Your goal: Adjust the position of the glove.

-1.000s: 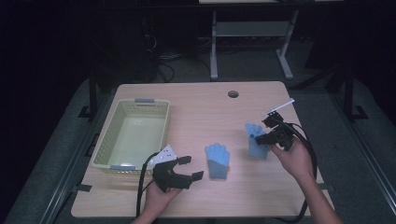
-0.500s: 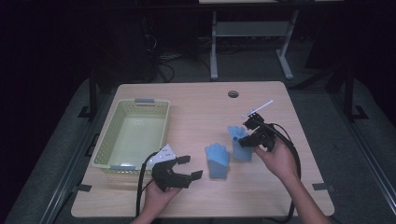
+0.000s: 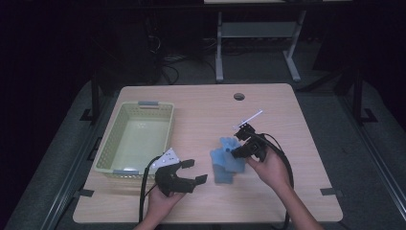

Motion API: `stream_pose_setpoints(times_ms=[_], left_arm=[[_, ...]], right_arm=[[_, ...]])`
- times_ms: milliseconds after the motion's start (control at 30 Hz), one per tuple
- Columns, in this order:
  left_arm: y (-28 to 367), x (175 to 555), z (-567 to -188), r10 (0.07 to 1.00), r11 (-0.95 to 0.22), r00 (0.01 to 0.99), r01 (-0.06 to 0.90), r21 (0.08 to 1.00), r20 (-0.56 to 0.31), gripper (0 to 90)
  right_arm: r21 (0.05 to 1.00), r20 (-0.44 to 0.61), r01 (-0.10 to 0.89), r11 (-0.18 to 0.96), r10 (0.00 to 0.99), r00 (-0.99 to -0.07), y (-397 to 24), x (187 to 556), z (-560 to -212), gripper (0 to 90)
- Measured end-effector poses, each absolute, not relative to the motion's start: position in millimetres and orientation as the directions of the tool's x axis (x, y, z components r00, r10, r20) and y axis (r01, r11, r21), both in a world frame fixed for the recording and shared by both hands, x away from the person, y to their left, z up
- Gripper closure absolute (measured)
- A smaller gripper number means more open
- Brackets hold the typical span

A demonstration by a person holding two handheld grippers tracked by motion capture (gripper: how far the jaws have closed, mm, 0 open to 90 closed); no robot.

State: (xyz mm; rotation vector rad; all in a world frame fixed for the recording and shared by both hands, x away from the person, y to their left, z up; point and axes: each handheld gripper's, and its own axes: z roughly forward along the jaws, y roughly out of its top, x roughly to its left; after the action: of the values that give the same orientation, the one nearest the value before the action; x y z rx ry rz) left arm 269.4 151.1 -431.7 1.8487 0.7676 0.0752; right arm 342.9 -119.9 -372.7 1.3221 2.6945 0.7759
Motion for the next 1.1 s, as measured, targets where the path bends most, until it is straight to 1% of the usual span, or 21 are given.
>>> stream_pose_setpoints(times_ms=[200,467,633,867,1000,1100], left_arm=[[152,271,-433,0.541,-0.202,0.783,0.474,0.857,-0.306,19.6],[152,270,-432,0.543,-0.196,0.783,0.468,0.862,-0.302,19.9],[153,271,-432,0.541,-0.201,0.785,0.47,0.859,-0.302,19.9],[153,271,-433,0.54,-0.211,0.788,0.467,0.859,-0.296,19.9],[153,270,-433,0.544,-0.202,0.781,0.477,0.855,-0.308,19.9],[153,271,-433,0.544,-0.201,0.781,0.477,0.855,-0.307,19.9]], right_arm=[[0.44,0.208,0.737,0.513,0.741,-0.639,-109,343,-384,81.5],[0.422,0.214,0.734,0.532,0.728,-0.652,-96,344,-397,81.2],[0.413,0.226,0.741,0.53,0.729,-0.647,-92,345,-402,80.9],[0.403,0.213,0.737,0.542,0.728,-0.652,-88,345,-408,80.4],[0.383,0.231,0.749,0.54,0.73,-0.644,-88,348,-416,80.1],[0.373,0.224,0.755,0.539,0.738,-0.637,-88,349,-423,78.7]])
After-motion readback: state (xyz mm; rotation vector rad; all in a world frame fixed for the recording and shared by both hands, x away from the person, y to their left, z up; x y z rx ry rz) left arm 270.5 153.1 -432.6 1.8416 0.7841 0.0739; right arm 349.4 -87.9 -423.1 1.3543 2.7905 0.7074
